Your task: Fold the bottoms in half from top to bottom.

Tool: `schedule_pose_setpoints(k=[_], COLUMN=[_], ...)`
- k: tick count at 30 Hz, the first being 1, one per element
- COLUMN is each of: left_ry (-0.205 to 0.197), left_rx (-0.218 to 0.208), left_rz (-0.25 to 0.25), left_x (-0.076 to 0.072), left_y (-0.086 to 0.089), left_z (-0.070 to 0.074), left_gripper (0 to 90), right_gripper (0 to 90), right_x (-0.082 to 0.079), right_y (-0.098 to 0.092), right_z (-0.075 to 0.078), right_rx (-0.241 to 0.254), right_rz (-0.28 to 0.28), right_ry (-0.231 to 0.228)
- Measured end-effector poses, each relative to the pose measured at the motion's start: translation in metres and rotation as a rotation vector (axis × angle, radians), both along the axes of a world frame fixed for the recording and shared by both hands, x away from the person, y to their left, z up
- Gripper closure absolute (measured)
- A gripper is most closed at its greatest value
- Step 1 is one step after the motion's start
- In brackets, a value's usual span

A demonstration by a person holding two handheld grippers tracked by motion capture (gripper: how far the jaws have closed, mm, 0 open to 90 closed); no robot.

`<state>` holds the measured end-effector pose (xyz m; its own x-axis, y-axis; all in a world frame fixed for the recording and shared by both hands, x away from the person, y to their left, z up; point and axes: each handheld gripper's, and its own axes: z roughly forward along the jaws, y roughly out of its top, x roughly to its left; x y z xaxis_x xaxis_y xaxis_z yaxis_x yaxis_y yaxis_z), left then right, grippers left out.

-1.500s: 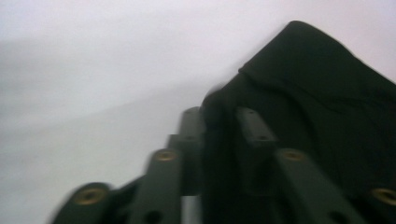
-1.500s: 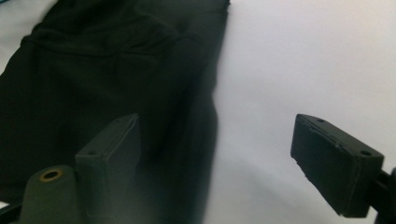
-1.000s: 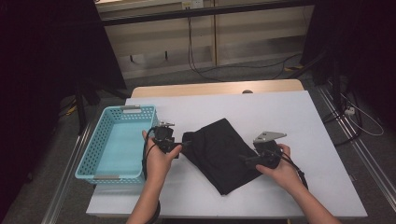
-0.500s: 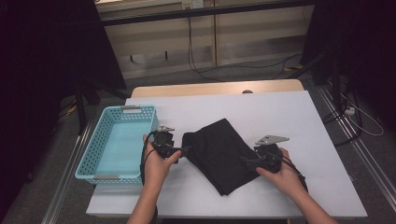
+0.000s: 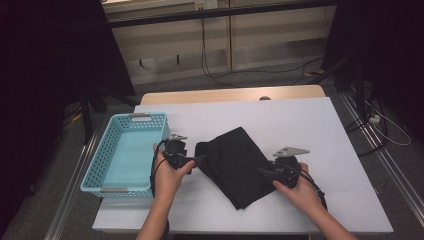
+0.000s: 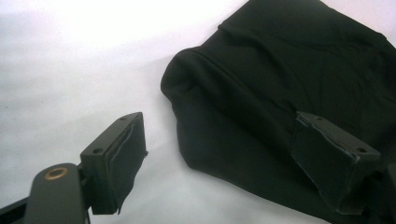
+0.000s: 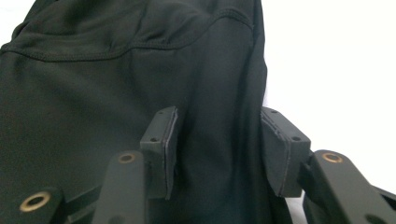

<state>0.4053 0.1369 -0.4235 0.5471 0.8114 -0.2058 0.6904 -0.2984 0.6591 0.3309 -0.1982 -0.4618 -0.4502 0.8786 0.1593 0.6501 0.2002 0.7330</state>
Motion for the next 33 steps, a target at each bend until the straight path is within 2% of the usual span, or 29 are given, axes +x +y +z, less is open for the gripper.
schedule_pose_setpoints(k=[8, 11, 21, 26, 27, 30, 33], left_ry=[0.008, 0.005, 0.006, 0.003, 0.003, 0.009, 0.011], left_rx=[-0.004, -0.003, -0.006, -0.013, -0.015, -0.012, -0.004], left_rz=[-0.007, -0.015, -0.01, -0.003, 0.0, 0.011, 0.024], left_x=[0.001, 0.001, 0.0, 0.002, 0.002, 0.004, 0.005], left_y=[-0.003, -0.004, -0.002, -0.001, -0.001, 0.0, -0.001], left_z=[-0.001, -0.002, -0.001, 0.0, 0.0, -0.001, -0.002], left_gripper=[17.6, 17.3, 17.0, 17.0, 17.0, 16.8, 16.8], right_gripper=[57.1, 69.4, 78.2, 79.7, 79.7, 77.4, 67.2], right_x=[-0.002, -0.004, -0.001, -0.01, -0.014, -0.026, -0.032], right_y=[0.004, 0.009, 0.017, 0.022, 0.024, 0.031, 0.034], right_z=[0.0, -0.001, -0.001, 0.005, 0.008, 0.013, 0.011], right_rx=[0.003, 0.039, 0.06, 0.136, 0.141, 0.096, 0.047], right_rz=[-0.016, 0.0, 0.056, 0.083, 0.095, 0.122, 0.157], right_ry=[-0.006, 0.005, 0.007, 0.071, 0.07, 0.047, 0.022])
